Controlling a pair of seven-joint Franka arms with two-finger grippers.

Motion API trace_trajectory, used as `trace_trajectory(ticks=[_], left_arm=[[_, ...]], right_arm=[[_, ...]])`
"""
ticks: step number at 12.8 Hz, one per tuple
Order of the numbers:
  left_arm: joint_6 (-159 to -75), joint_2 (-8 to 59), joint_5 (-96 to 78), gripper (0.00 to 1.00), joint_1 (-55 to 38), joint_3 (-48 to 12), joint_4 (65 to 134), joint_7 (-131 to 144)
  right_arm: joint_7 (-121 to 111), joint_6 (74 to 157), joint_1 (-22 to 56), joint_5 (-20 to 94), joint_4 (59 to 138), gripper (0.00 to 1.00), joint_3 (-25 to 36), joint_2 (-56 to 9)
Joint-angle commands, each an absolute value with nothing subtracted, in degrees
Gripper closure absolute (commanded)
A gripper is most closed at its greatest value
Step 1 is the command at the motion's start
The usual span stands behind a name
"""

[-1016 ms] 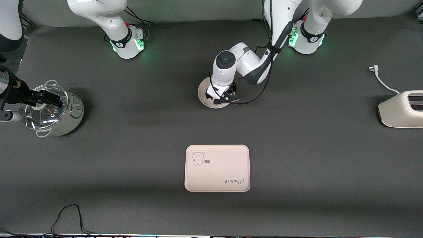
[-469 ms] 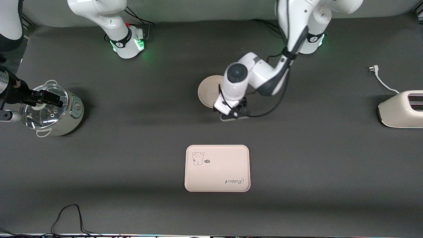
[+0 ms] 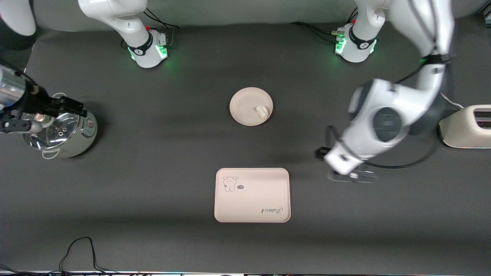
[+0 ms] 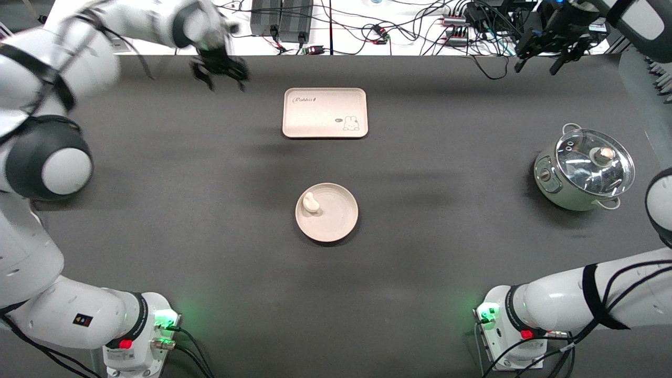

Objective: Place bun in plate and plate on tray
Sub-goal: 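Open the left gripper and withdraw it from the plate, then move the right gripper toward the plate rim while the left gripper retracts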

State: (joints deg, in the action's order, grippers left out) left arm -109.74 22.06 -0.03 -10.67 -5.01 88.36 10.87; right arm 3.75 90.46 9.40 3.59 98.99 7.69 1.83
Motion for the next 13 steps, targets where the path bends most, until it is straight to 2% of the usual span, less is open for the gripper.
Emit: trace_trajectory(ticks=[1, 3, 5, 7, 10, 13], left_arm=[[-107.85, 15.23, -0.09, 0.0, -1.96, -6.07, 91.57, 2.3], [-105.66, 9.87, -0.09, 0.0, 2.36, -6.15, 95.34, 2.29], [-99.44, 4.16, -0.09, 0.0, 2.55, -5.8, 97.55, 2.29], [-99.4, -2.34, 0.09, 0.0, 2.55, -4.75, 103.06, 2.29], [-103.52, -2.73, 0.26, 0.0, 2.55, -2.91, 107.4, 2.29], [-102.31, -2.37, -0.7, 0.0, 2.03, -2.11, 106.71, 3.24]], right_arm=[[14.36, 92.99, 18.59, 4.13, 103.97, 0.0, 7.65, 6.42], [26.13, 95.53, 28.51, 4.04, 104.06, 0.0, 7.65, 6.07], [37.83, 97.98, 37.05, 4.04, 103.97, 0.0, 7.65, 5.19], [47.33, 100.18, 44.87, 4.13, 103.54, 0.0, 7.65, 3.35], [56.23, 101.34, 55.96, 4.13, 101.43, 0.0, 7.65, -0.34], [55.47, 104.84, 57.75, 7.53, 101.95, 0.0, 7.65, -1.32]])
